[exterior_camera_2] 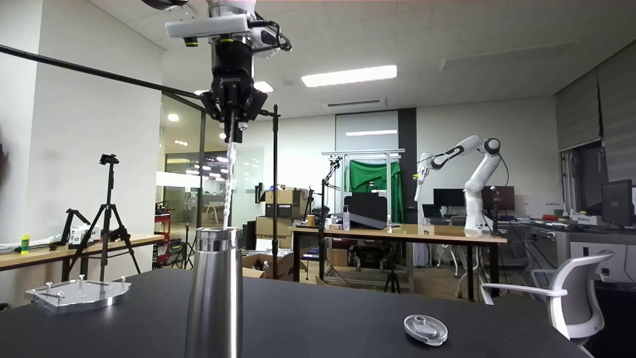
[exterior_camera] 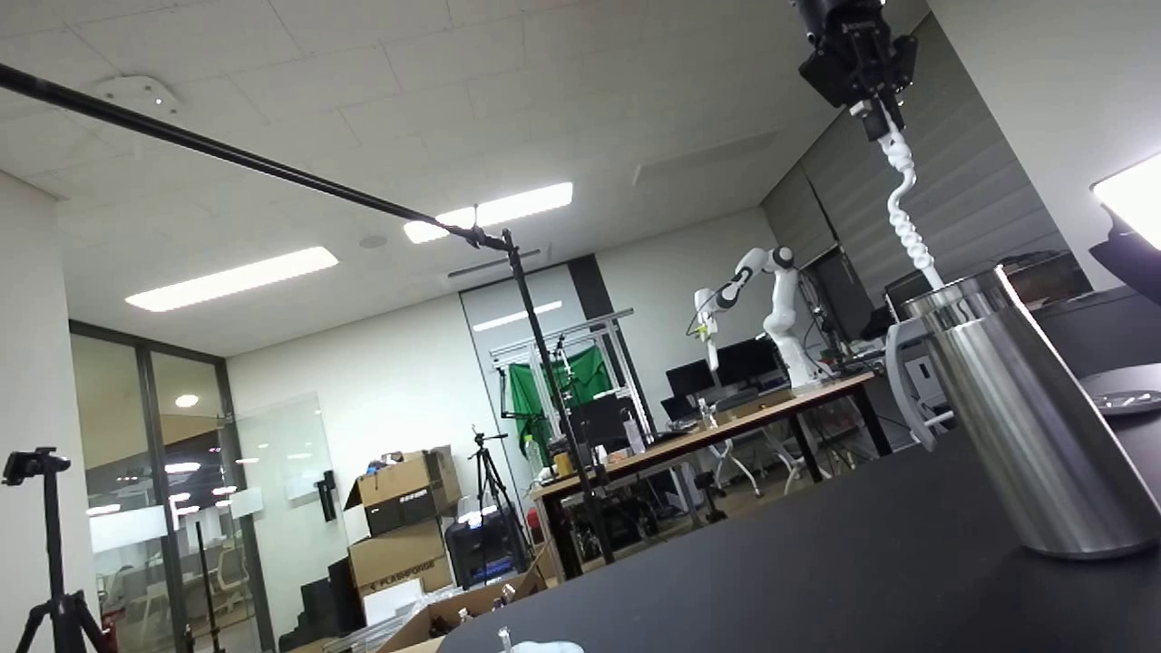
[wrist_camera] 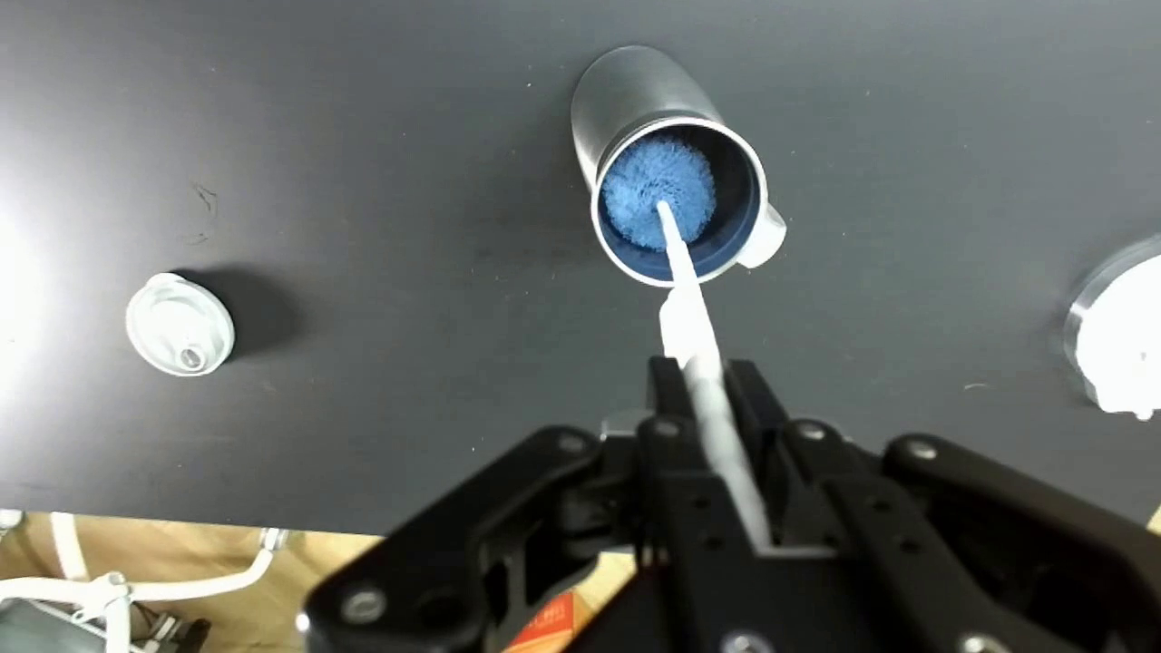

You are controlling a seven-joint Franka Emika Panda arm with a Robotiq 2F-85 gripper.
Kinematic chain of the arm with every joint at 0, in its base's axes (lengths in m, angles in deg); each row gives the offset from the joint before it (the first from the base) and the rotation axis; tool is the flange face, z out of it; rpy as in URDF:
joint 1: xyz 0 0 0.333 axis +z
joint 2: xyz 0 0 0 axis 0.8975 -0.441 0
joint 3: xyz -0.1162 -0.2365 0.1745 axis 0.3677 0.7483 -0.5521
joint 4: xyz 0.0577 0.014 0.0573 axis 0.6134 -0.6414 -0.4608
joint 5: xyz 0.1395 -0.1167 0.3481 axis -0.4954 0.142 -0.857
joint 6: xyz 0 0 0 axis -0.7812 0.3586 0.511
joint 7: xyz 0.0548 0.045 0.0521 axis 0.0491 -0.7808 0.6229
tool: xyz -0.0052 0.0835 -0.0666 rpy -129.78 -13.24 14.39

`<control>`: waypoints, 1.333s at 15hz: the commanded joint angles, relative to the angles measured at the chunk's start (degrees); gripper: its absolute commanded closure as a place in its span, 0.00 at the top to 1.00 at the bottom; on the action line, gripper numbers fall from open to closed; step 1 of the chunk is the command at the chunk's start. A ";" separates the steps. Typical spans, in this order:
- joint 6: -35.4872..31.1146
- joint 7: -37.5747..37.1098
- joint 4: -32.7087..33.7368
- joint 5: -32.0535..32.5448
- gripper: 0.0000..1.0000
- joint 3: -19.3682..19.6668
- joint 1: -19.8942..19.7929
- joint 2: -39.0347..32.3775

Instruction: Use the brush to scrub inside the jar

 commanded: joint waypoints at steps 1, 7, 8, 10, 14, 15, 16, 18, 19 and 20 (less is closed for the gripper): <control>-3.32 -1.36 -3.47 0.23 0.04 0.70 -0.12 -0.95; -9.05 -4.14 -9.71 0.40 0.04 0.60 -0.88 -8.95; -9.38 -4.35 -8.38 0.46 0.04 0.55 -0.87 -9.17; -6.26 -4.08 -4.72 0.70 0.04 0.40 -0.66 -7.12; 1.33 -2.34 1.20 0.74 0.04 0.34 -0.12 -2.90; 2.45 -1.84 2.26 0.28 0.04 0.54 -0.01 -2.07; 2.93 -1.25 2.69 -0.31 0.04 0.85 0.11 -1.51; 1.79 -1.10 1.73 -1.10 0.04 1.29 0.09 -0.73; -0.13 -1.55 -0.25 -1.28 0.04 1.47 -0.12 -0.65; -0.94 -1.74 -1.55 -1.83 0.04 1.75 -0.18 -1.06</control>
